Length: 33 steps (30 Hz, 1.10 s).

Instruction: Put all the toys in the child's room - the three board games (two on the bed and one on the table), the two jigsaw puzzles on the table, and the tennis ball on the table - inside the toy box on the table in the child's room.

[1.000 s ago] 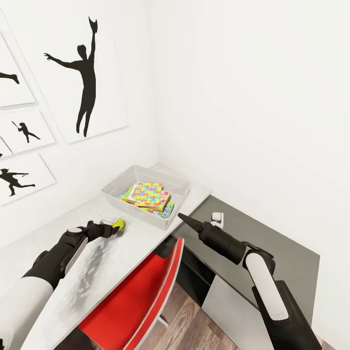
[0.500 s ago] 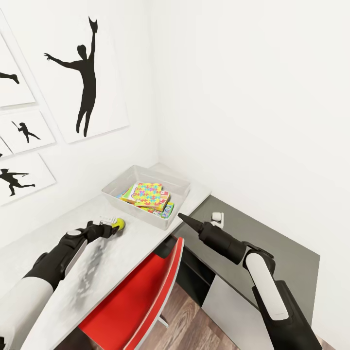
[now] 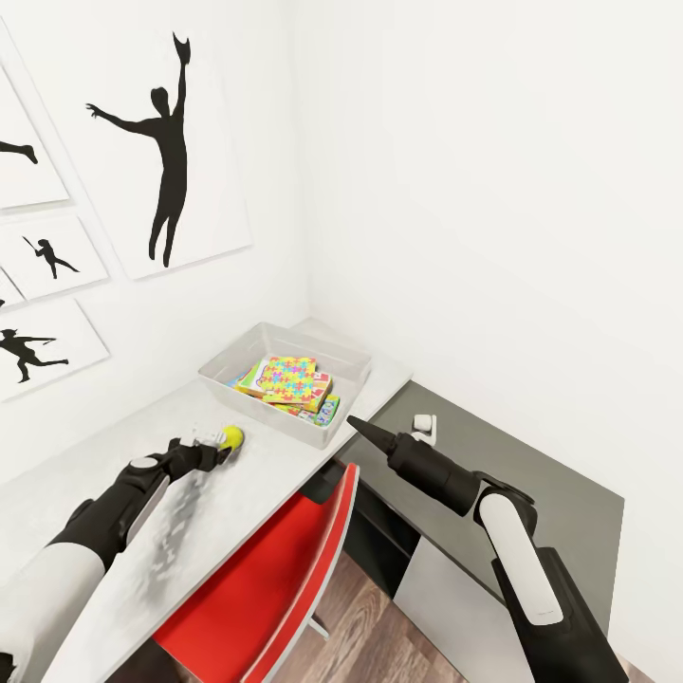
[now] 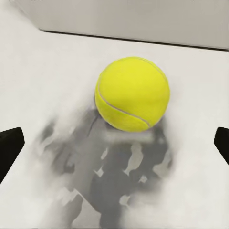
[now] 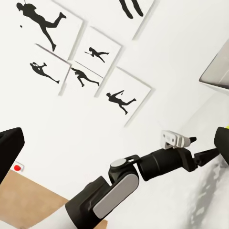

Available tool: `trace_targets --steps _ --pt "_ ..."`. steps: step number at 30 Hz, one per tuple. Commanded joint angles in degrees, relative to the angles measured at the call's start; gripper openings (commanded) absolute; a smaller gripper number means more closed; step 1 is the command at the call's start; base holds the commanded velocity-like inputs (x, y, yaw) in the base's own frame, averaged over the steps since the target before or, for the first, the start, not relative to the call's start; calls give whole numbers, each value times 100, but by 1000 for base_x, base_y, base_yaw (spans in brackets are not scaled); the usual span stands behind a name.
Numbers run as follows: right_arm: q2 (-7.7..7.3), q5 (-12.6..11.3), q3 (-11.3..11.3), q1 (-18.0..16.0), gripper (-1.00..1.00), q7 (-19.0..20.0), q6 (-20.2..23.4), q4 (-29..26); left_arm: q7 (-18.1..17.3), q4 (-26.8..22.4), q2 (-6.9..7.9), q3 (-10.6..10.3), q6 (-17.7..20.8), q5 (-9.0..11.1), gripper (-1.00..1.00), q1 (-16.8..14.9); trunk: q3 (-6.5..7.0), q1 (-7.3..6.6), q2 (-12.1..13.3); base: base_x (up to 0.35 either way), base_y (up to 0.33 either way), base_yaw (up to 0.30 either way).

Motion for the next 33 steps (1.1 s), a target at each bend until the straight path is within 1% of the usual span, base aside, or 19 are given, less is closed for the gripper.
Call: trace_targets --steps 1,5,11,18,21,28,33 --pt "3 -21 -6 -5 100 -1 36 -3 5 -2 4 -21 24 52 100 -5 -11 3 -11 0 0 0" --pt "3 -21 -6 -5 100 -1 36 -6 5 49 -5 -19 -40 52 100 -5 -11 3 -11 0 0 0" --pt "3 -21 -6 -5 100 -1 36 -5 5 268 -23 -14 -238 18 100 -5 -11 3 -11 0 0 0" --pt "3 -21 -2 -5 100 -1 36 -6 5 328 -29 -7 -370 -186 100 -8 -11 3 -11 0 0 0" --pt "3 -21 1 -5 100 -1 36 -7 5 339 -34 -6 -421 -229 100 -10 -11 3 -11 0 0 0" --pt "3 -21 2 -5 100 -1 36 -7 5 342 -38 -5 -454 -253 100 -6 -11 3 -11 0 0 0" --pt "3 -21 18 -5 100 -3 36 -7 -2 340 -37 -14 -554 -256 100 -5 -11 3 -11 0 0 0"
